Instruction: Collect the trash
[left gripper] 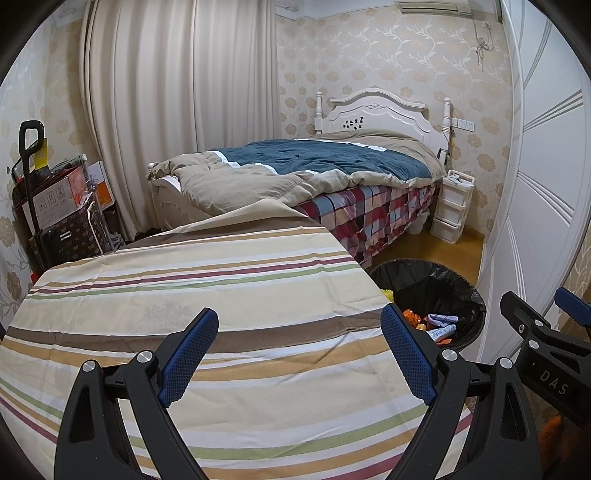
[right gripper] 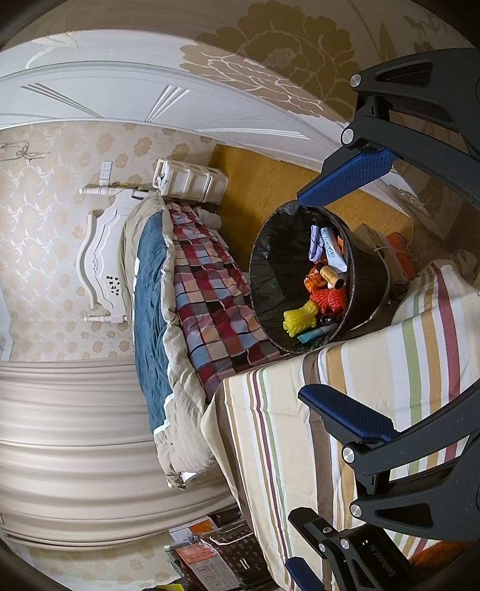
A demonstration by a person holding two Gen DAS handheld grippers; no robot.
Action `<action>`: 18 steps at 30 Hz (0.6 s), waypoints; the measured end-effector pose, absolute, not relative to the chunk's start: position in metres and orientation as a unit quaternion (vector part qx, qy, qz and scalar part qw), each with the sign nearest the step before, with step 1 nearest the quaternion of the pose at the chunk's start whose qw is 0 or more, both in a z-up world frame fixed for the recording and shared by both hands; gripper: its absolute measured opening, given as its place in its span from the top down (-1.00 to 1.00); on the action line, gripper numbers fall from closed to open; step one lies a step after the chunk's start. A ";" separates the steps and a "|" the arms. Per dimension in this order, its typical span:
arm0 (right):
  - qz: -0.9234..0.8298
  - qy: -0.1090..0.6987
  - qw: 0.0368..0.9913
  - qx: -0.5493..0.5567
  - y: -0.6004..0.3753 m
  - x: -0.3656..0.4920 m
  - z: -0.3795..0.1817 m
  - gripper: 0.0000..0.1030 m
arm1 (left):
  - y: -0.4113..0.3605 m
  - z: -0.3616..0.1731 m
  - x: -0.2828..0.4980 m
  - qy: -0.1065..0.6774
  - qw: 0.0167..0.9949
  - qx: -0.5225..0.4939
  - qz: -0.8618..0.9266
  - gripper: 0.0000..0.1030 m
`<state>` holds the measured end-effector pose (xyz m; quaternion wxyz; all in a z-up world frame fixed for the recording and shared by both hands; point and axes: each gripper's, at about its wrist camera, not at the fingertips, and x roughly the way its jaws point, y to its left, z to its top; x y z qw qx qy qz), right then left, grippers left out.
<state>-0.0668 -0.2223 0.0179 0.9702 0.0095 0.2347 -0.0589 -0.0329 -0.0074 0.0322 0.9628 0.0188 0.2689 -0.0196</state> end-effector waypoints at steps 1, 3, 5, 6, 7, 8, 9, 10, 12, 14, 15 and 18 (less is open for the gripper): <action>-0.059 0.235 0.970 0.010 -0.223 -0.067 0.017 -0.83 | -0.007 0.032 -0.032 0.269 0.963 0.018 -0.020 -0.73; -0.059 0.235 0.970 0.010 -0.223 -0.067 0.017 -0.83 | -0.007 0.032 -0.033 0.268 0.963 0.017 -0.020 -0.73; -0.059 0.235 0.970 0.010 -0.222 -0.067 0.018 -0.83 | -0.007 0.032 -0.033 0.268 0.963 0.017 -0.019 -0.73; -0.059 0.235 0.970 0.010 -0.223 -0.067 0.018 -0.83 | -0.007 0.032 -0.033 0.268 0.963 0.017 -0.020 -0.73; -0.059 0.235 0.970 0.010 -0.222 -0.067 0.018 -0.83 | -0.007 0.032 -0.034 0.268 0.963 0.018 -0.020 -0.73; -0.059 0.235 0.970 0.009 -0.222 -0.067 0.018 -0.83 | -0.007 0.032 -0.033 0.268 0.963 0.019 -0.019 -0.73; -0.059 0.235 0.970 0.009 -0.223 -0.066 0.018 -0.83 | -0.008 0.032 -0.034 0.268 0.963 0.020 -0.019 -0.73; -0.058 0.235 0.970 0.009 -0.222 -0.066 0.018 -0.83 | -0.007 0.032 -0.033 0.269 0.963 0.019 -0.020 -0.73; -0.059 0.235 0.970 0.010 -0.223 -0.066 0.018 -0.83 | -0.007 0.031 -0.035 0.271 0.962 0.016 -0.017 -0.73; -0.059 0.235 0.970 0.010 -0.223 -0.066 0.018 -0.83 | -0.007 0.031 -0.036 0.273 0.962 0.012 -0.016 -0.73; -0.059 0.235 0.970 0.010 -0.223 -0.066 0.018 -0.83 | -0.007 0.031 -0.037 0.274 0.961 0.011 -0.014 -0.73; -0.059 0.236 0.970 0.010 -0.222 -0.066 0.018 -0.83 | -0.007 0.032 -0.039 0.272 0.962 0.008 -0.010 -0.73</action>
